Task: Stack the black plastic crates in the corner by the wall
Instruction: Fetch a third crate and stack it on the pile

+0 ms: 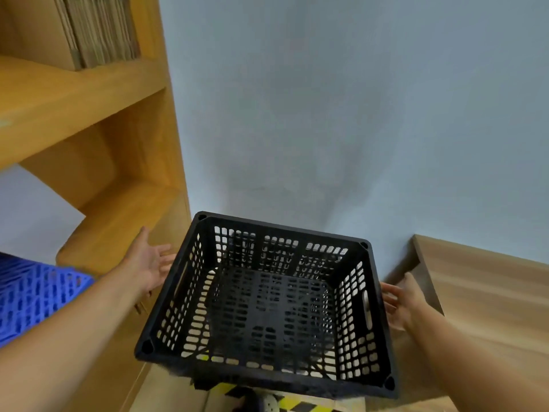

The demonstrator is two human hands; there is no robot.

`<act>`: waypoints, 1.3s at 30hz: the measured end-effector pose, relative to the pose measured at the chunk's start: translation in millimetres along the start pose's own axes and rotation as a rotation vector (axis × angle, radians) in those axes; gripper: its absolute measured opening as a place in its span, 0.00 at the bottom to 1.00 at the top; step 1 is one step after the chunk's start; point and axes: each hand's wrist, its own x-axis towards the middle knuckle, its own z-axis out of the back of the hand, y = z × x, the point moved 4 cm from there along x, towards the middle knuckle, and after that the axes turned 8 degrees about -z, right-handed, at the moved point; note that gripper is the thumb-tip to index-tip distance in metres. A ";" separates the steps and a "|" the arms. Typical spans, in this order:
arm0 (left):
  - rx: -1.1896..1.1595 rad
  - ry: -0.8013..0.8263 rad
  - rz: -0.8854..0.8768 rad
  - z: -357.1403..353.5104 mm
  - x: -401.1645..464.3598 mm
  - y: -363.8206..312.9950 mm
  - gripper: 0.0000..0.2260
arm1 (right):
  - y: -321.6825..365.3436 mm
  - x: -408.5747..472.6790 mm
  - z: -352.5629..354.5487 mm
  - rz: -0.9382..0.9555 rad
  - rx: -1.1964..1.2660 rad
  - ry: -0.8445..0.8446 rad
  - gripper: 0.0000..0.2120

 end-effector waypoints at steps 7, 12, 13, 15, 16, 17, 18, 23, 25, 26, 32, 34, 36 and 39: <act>0.004 0.010 0.023 -62.2 61.8 -18.0 0.41 | 74.8 41.4 -18.4 0.065 -0.030 -0.027 0.32; 0.033 0.011 0.025 -98.6 102.5 -28.2 0.40 | 118.3 68.2 -29.4 0.060 -0.075 -0.057 0.31; 0.035 0.018 0.027 -104.3 110.2 -29.7 0.41 | 124.5 73.1 -31.7 0.062 -0.080 -0.059 0.31; 0.042 0.032 0.034 -116.2 120.4 -33.5 0.40 | 134.7 83.8 -35.6 0.055 -0.078 -0.059 0.32; 0.046 0.027 0.033 -121.3 124.4 -36.1 0.39 | 138.5 89.6 -37.2 0.049 -0.078 -0.062 0.32; 0.054 0.023 0.040 -125.7 128.3 -38.2 0.39 | 141.6 94.5 -39.2 0.044 -0.079 -0.059 0.33; 0.059 0.019 0.043 -130.0 131.5 -39.8 0.38 | 144.3 100.3 -40.9 0.041 -0.079 -0.061 0.34; 0.094 0.003 0.041 -141.4 148.0 -47.9 0.39 | 151.1 118.0 -51.5 0.018 -0.071 -0.048 0.34; 0.101 0.004 0.048 -143.3 152.2 -48.9 0.39 | 151.6 121.7 -53.5 0.007 -0.072 -0.049 0.34; 0.104 0.005 0.055 -143.9 155.0 -48.8 0.39 | 151.6 123.8 -53.8 0.007 -0.071 -0.056 0.34; 0.129 0.017 0.047 -149.1 165.5 -48.1 0.38 | 150.0 128.3 -56.2 0.038 -0.045 -0.058 0.33; 0.121 0.012 0.044 -148.2 167.4 -48.3 0.37 | 149.6 125.4 -57.8 0.066 -0.059 -0.063 0.32; 0.113 0.022 0.043 -148.0 168.9 -50.0 0.37 | 148.9 121.8 -58.4 0.102 -0.059 -0.075 0.30; 0.131 0.048 0.039 -149.5 168.8 -53.1 0.36 | 146.5 117.2 -57.3 0.133 -0.056 -0.096 0.28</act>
